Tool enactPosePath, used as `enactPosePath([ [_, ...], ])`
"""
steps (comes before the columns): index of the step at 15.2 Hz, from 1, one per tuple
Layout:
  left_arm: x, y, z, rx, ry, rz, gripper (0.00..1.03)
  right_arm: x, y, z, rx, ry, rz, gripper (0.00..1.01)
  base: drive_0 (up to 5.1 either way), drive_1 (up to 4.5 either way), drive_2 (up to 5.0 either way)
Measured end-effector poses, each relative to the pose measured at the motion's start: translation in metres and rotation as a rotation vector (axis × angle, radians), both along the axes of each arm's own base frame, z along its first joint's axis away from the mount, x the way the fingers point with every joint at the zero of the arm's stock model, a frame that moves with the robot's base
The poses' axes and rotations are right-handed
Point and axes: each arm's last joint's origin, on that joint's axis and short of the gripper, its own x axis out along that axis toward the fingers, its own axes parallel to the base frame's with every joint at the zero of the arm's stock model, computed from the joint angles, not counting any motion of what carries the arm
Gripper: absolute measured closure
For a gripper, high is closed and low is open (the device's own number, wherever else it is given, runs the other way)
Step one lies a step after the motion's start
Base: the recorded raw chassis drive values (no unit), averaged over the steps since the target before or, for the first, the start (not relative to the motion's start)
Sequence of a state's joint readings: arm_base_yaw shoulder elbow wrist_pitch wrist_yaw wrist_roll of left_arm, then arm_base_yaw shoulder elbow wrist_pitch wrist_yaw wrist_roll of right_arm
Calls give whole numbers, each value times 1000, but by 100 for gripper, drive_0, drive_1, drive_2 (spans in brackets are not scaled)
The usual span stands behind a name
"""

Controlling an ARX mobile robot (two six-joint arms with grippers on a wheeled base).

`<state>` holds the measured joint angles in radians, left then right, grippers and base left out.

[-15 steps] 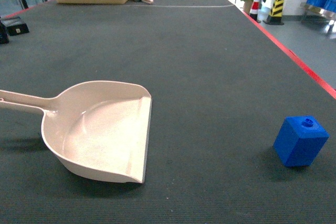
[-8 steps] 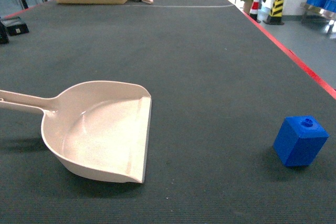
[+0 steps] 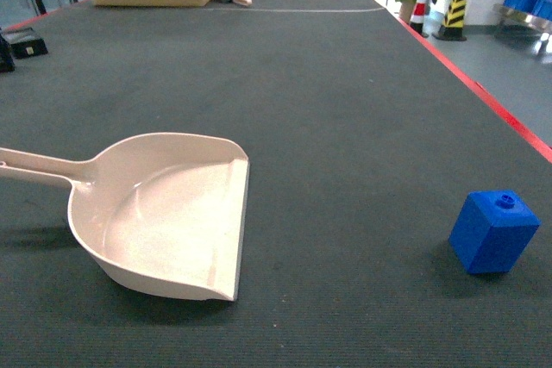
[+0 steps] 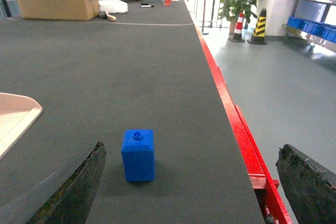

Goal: Place part in tray to right shelf

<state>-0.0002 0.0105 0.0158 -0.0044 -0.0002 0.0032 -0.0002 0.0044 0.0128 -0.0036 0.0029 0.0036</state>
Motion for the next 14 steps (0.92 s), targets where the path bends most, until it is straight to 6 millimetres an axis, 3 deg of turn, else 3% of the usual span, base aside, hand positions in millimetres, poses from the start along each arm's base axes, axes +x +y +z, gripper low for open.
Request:
enactPosePath([
  [14, 0, 0, 0, 0, 0, 0, 5, 0, 0, 0, 0, 0, 0, 3, 0, 0, 0],
])
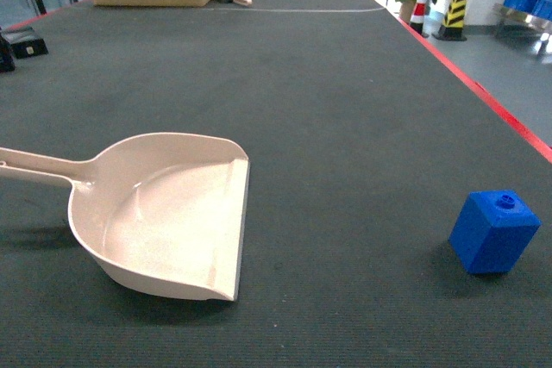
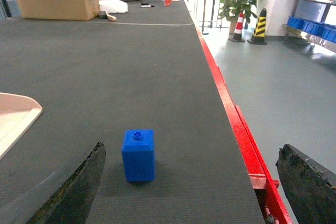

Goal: Place part in tray to right shelf

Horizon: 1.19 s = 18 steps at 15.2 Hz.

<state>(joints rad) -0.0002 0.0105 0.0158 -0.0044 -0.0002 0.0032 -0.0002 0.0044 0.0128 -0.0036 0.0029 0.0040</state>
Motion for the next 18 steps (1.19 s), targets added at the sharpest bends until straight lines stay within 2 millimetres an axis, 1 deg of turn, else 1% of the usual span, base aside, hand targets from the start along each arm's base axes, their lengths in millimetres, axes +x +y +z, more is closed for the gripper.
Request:
enactPosePath([
  [18, 0, 0, 0, 0, 0, 0, 5, 0, 0, 0, 0, 0, 0, 3, 0, 0, 0],
])
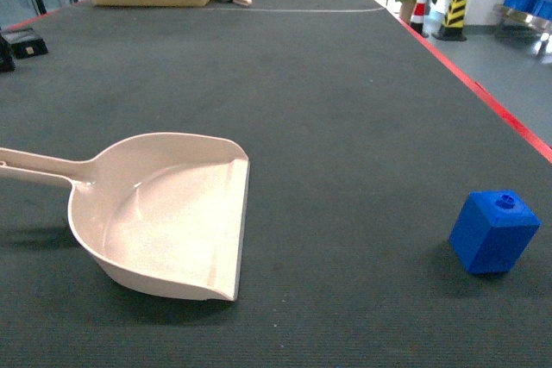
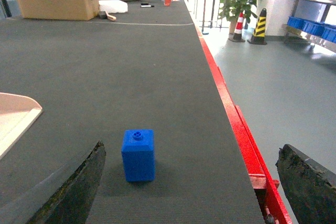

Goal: Place part in tray to right shelf

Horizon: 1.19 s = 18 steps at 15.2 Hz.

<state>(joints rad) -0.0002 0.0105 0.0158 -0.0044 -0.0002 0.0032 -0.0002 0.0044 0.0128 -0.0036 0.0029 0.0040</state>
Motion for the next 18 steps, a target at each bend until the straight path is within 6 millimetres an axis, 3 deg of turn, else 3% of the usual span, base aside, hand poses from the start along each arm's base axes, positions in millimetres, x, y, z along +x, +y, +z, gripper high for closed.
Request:
enactPosePath([
  [8, 0, 0, 0, 0, 0, 0, 5, 0, 0, 0, 0, 0, 0, 3, 0, 0, 0],
  [9, 0, 0, -2, -11, 36, 3, 5, 0, 0, 0, 0, 0, 0, 3, 0, 0, 0],
  [11, 5, -3, -4, -155, 299, -28, 5, 0, 0, 0, 1, 0, 1, 3, 0, 0, 0],
  [15, 41, -6, -10, -508, 360, -53, 5, 0, 0, 0, 0, 0, 0, 3, 0, 0, 0],
  [18, 103, -4, -15, -735, 350, -3, 5, 0, 0, 0, 0, 0, 0, 3, 0, 0, 0],
])
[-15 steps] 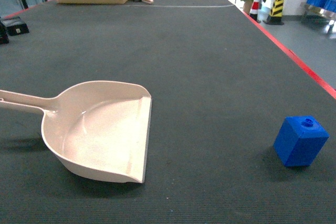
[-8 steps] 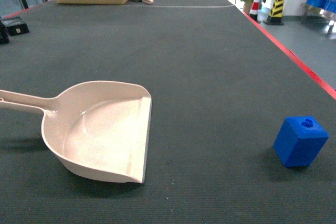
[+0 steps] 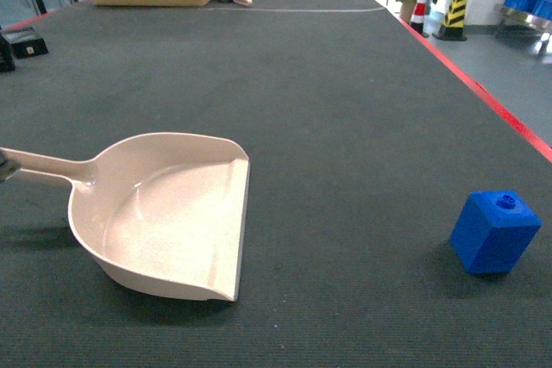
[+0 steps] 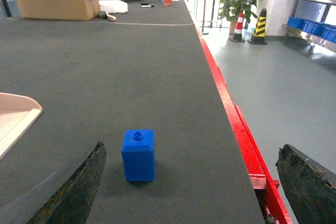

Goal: Place part in tray to right shelf

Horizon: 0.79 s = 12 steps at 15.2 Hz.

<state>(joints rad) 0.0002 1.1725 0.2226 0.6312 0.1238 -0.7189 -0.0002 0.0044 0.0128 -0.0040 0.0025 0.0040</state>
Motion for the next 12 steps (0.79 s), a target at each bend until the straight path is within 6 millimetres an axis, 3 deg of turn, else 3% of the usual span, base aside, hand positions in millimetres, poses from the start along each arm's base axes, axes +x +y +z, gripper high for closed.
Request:
enactPosePath([
  [2, 42, 0, -10, -80, 13, 43, 5, 0, 0, 0, 0, 0, 0, 3, 0, 0, 0],
  [4, 68, 4, -29, -125, 75, 77, 5, 0, 0, 0, 0, 0, 0, 3, 0, 0, 0],
  [12, 138, 39, -46, -226, 44, 249, 5, 0, 0, 0, 0, 0, 0, 3, 0, 0, 0],
])
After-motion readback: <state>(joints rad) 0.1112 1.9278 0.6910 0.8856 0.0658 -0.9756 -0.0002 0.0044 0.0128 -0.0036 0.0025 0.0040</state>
